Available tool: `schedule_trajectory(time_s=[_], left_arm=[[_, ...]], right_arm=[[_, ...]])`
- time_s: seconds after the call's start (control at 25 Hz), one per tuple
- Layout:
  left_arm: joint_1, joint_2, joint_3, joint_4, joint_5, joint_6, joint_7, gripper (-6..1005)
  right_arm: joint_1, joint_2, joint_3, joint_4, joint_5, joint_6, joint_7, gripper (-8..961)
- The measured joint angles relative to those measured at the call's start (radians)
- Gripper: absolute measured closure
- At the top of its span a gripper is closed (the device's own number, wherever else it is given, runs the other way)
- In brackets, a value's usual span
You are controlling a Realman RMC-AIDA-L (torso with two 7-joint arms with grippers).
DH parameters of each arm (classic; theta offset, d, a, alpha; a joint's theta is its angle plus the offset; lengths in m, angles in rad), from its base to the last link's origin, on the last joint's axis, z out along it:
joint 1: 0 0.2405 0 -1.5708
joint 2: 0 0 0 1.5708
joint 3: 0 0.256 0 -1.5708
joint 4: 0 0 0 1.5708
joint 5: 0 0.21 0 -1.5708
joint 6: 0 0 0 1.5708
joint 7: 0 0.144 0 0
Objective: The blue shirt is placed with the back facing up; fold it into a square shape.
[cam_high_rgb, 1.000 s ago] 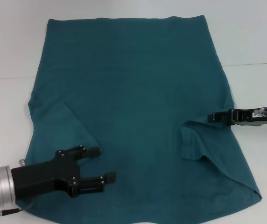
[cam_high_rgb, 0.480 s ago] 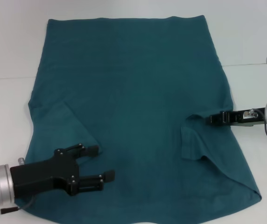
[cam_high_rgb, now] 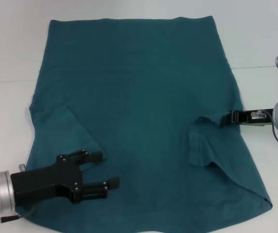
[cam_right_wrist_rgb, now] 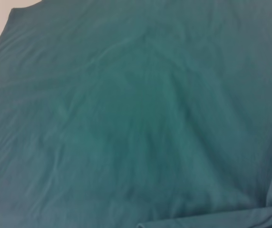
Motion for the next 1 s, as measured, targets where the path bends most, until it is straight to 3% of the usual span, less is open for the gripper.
schedule_trajectory(time_s=[0.24,0.44,1.0], left_arm=[[-0.003,0.000,0.000,0.000,0.000,0.001,0.000,94],[-0.005,0.000,0.000,0.000,0.000,0.000,0.000,93],[-0.005,0.002,-0.002,0.011,0.000,-0.001,-0.004,93]], right_arm=[[0.006,0.024,-0.002,0.000,0.001,0.067,-0.010,954],[0.011,0.044,-0.004,0.009,0.001,0.125,-0.039,954],[0.040,0.053,-0.009,0.066,0.120,0.285,-0.202,948]])
